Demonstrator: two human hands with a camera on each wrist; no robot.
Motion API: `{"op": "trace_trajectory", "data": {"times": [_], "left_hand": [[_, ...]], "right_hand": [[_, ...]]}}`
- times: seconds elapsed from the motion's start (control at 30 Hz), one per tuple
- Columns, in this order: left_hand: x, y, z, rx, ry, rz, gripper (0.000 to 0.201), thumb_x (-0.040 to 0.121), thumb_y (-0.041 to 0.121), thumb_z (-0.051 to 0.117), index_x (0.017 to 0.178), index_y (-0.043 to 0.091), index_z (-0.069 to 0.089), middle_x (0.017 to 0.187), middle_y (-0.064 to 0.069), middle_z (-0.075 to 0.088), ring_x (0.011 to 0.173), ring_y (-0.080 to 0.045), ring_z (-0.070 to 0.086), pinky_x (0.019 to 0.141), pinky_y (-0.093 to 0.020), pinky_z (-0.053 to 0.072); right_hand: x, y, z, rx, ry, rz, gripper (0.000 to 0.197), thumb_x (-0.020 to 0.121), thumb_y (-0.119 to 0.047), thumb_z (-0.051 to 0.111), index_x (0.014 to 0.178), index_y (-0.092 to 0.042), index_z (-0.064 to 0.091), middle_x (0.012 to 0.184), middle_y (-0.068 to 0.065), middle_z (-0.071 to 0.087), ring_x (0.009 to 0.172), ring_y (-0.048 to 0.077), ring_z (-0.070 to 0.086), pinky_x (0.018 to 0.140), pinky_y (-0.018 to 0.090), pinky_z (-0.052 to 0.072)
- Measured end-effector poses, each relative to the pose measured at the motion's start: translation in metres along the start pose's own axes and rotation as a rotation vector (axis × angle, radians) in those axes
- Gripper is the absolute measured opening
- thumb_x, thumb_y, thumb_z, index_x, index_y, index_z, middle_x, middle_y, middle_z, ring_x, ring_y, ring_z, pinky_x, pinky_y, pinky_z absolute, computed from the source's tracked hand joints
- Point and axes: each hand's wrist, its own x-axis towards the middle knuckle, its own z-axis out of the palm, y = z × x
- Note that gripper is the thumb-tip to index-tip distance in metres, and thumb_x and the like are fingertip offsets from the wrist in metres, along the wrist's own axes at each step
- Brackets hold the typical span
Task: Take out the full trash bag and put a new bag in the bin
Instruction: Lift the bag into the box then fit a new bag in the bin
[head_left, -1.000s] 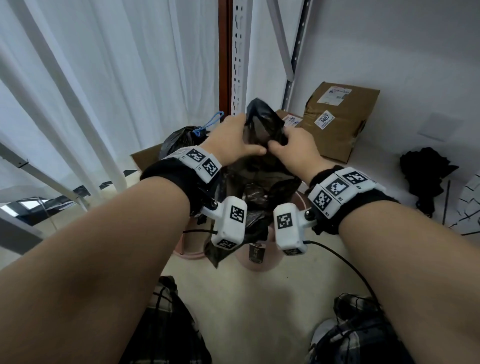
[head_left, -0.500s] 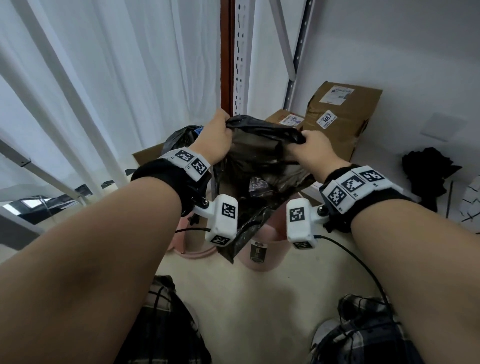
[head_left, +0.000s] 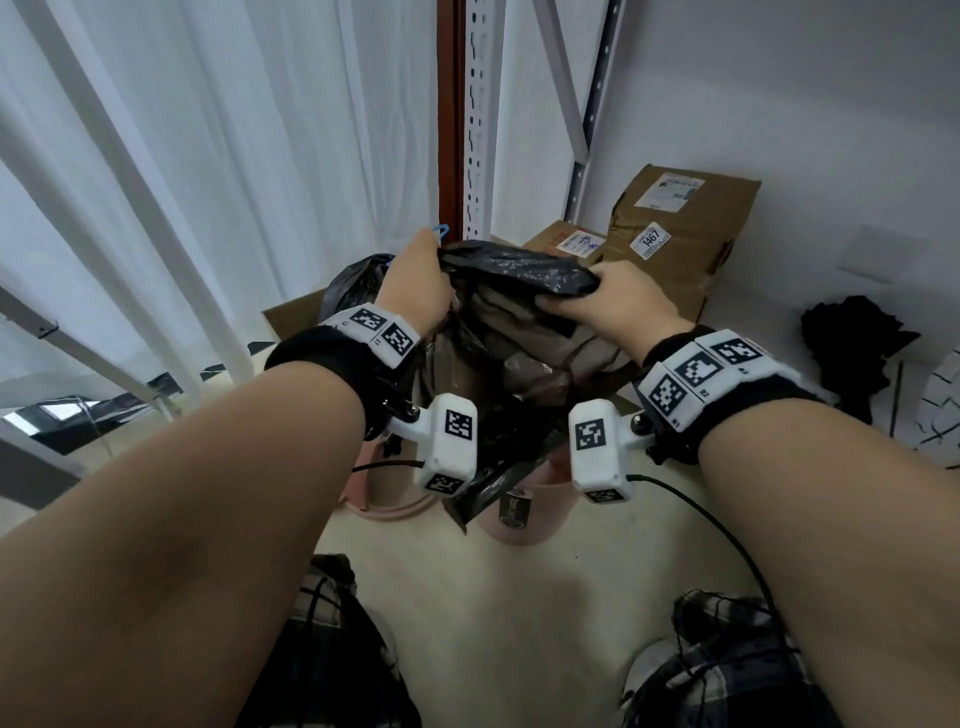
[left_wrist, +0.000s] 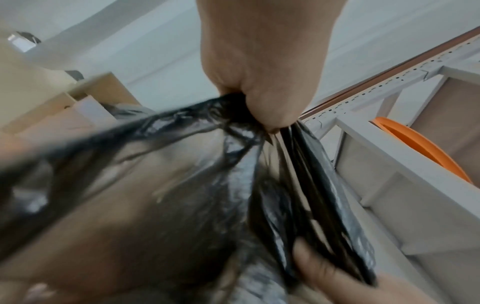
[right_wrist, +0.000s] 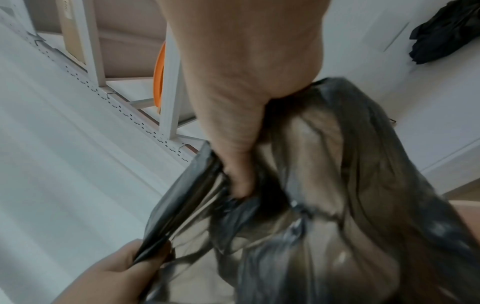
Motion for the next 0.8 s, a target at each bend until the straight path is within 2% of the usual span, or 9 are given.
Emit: {"op": "trace_trajectory", "data": {"times": [0.07, 0.17, 0.27, 0.47, 0.53, 0.63, 0.7, 0.77, 0.8], "left_hand": [[-0.001, -0.001, 0.001, 0.100, -0.063, 0.026, 0.033, 0.093, -0.003, 0.035, 0.126, -0.007, 0.039, 0.088, -0.014, 0.055, 0.091, -0.030, 0.052, 0.063, -0.016, 0.034], [0.002, -0.010, 0.004, 0.257, -0.075, -0.059, 0.030, 0.095, 0.003, 0.038, 0.125, 0.001, 0.039, 0.116, -0.024, 0.057, 0.107, -0.039, 0.056, 0.086, -0.038, 0.044], [0.007, -0.024, 0.008, 0.303, -0.056, -0.108, 0.029, 0.095, 0.007, 0.041, 0.123, 0.000, 0.040, 0.118, -0.025, 0.057, 0.109, -0.041, 0.056, 0.091, -0.044, 0.045], [0.006, -0.019, 0.007, 0.131, -0.319, -0.032, 0.042, 0.092, 0.037, 0.055, 0.120, 0.005, 0.060, 0.112, -0.017, 0.064, 0.107, -0.031, 0.060, 0.081, -0.026, 0.040], [0.007, -0.012, 0.005, 0.020, -0.054, 0.050, 0.029, 0.095, 0.020, 0.049, 0.117, 0.004, 0.063, 0.111, -0.023, 0.060, 0.104, -0.032, 0.058, 0.078, -0.020, 0.036], [0.010, 0.002, 0.000, -0.176, 0.538, 0.169, 0.043, 0.085, -0.007, 0.036, 0.124, 0.002, 0.053, 0.106, -0.008, 0.040, 0.100, -0.026, 0.047, 0.088, -0.008, 0.031], [0.009, 0.003, 0.005, -0.051, 0.275, 0.110, 0.036, 0.090, -0.003, 0.036, 0.123, 0.000, 0.052, 0.098, 0.002, 0.042, 0.105, -0.031, 0.050, 0.089, -0.018, 0.036], [0.002, -0.005, 0.021, 0.347, -0.300, -0.005, 0.030, 0.095, 0.005, 0.039, 0.118, -0.002, 0.057, 0.108, -0.009, 0.060, 0.112, -0.033, 0.055, 0.091, -0.032, 0.043], [-0.001, -0.012, 0.024, 0.491, -0.431, -0.034, 0.030, 0.095, 0.006, 0.039, 0.116, -0.002, 0.059, 0.115, -0.015, 0.062, 0.112, -0.033, 0.056, 0.092, -0.035, 0.044]], "right_hand": [[0.002, 0.006, 0.000, -0.136, 0.060, 0.101, 0.024, 0.079, -0.035, 0.064, 0.088, -0.013, 0.065, 0.092, 0.008, 0.066, 0.084, 0.027, 0.059, 0.069, 0.031, 0.044], [-0.001, 0.015, -0.006, -0.074, 0.164, 0.208, 0.009, 0.081, -0.010, 0.052, 0.079, -0.005, 0.059, 0.088, 0.014, 0.061, 0.086, 0.031, 0.059, 0.067, 0.029, 0.040], [-0.003, 0.022, -0.008, -0.129, 0.170, 0.178, 0.018, 0.084, 0.002, 0.048, 0.094, 0.001, 0.063, 0.103, 0.021, 0.063, 0.102, 0.035, 0.058, 0.076, 0.031, 0.043], [-0.006, 0.016, -0.001, 0.072, 0.119, 0.003, 0.023, 0.085, 0.006, 0.038, 0.081, -0.008, 0.055, 0.093, 0.019, 0.059, 0.092, 0.032, 0.052, 0.073, 0.027, 0.034], [-0.008, 0.006, -0.006, 0.155, 0.368, -0.155, 0.028, 0.078, 0.013, 0.037, 0.071, -0.006, 0.057, 0.079, 0.013, 0.057, 0.083, 0.021, 0.047, 0.067, 0.021, 0.030], [-0.006, -0.011, -0.014, 0.256, 0.670, -0.369, 0.047, 0.076, 0.016, 0.038, 0.113, 0.001, 0.065, 0.118, 0.002, 0.052, 0.110, 0.012, 0.045, 0.092, -0.002, 0.029], [-0.001, -0.006, -0.008, 0.102, 0.408, -0.387, 0.044, 0.085, 0.009, 0.043, 0.126, 0.000, 0.054, 0.131, 0.006, 0.049, 0.122, 0.021, 0.048, 0.106, 0.017, 0.034], [-0.006, 0.004, 0.009, -0.337, -0.172, -0.167, 0.028, 0.091, -0.003, 0.045, 0.115, 0.002, 0.057, 0.121, 0.018, 0.060, 0.112, 0.033, 0.057, 0.091, 0.034, 0.044], [-0.010, 0.011, 0.016, -0.514, -0.359, -0.069, 0.025, 0.093, -0.006, 0.043, 0.110, 0.002, 0.059, 0.115, 0.018, 0.062, 0.109, 0.035, 0.058, 0.085, 0.034, 0.044]]}}
